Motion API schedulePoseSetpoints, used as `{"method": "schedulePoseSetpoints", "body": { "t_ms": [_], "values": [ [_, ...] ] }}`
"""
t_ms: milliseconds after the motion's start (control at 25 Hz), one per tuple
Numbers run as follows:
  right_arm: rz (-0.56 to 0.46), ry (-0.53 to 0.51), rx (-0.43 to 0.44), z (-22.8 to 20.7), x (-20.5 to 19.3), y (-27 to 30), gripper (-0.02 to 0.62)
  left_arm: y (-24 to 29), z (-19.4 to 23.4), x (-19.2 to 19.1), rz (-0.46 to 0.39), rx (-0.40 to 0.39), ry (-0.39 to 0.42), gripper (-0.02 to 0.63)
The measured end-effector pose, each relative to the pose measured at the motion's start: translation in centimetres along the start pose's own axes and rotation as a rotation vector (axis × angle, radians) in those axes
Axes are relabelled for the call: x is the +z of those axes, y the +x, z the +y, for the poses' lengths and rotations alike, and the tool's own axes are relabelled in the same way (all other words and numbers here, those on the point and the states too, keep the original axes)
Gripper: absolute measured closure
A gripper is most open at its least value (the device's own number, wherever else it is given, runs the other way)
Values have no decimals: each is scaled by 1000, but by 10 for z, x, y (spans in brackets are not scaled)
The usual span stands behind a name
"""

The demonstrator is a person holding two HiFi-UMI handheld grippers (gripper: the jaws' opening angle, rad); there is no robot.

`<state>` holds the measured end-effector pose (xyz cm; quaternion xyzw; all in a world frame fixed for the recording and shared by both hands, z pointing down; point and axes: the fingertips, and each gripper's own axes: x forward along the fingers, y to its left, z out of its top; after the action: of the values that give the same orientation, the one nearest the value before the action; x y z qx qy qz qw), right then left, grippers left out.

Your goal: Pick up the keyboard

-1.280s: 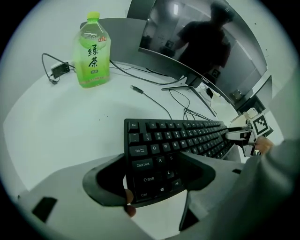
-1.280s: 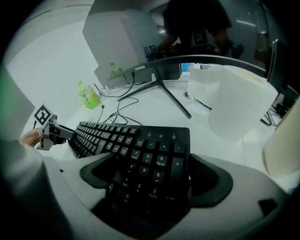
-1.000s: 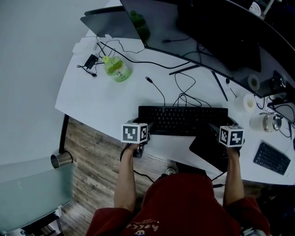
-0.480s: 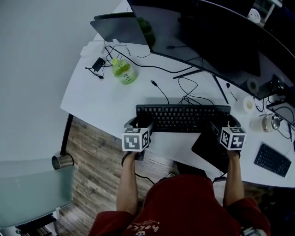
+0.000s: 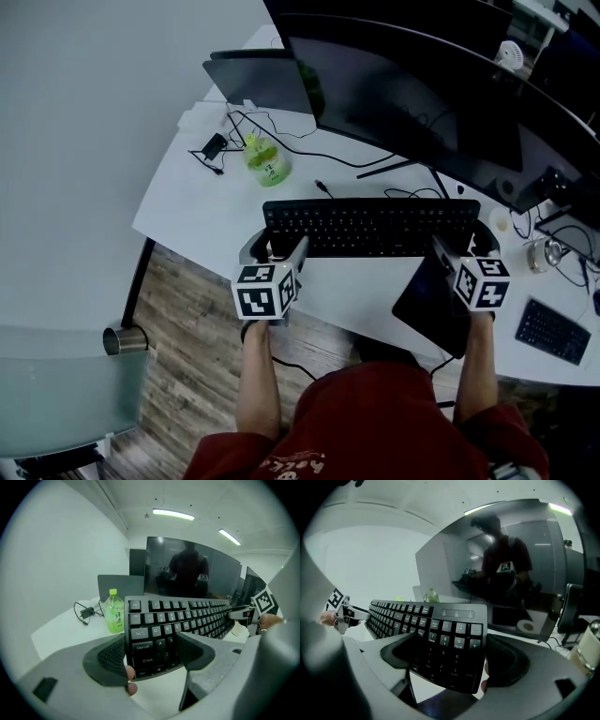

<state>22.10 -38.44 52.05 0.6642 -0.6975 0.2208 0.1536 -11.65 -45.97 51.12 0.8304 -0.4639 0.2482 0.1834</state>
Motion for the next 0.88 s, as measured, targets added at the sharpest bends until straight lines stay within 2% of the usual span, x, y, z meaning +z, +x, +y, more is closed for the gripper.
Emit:
{"method": "schedulePoseSetpoints", "body": {
  "t_ms": [520, 880],
  "values": [
    [-270, -80, -17, 18, 111, -64, 141, -78, -6, 100, -299, 47, 76, 275],
    [-482, -121, -15, 9, 170, -115, 141, -130, -36, 158, -501, 84, 148, 275]
  ]
}}
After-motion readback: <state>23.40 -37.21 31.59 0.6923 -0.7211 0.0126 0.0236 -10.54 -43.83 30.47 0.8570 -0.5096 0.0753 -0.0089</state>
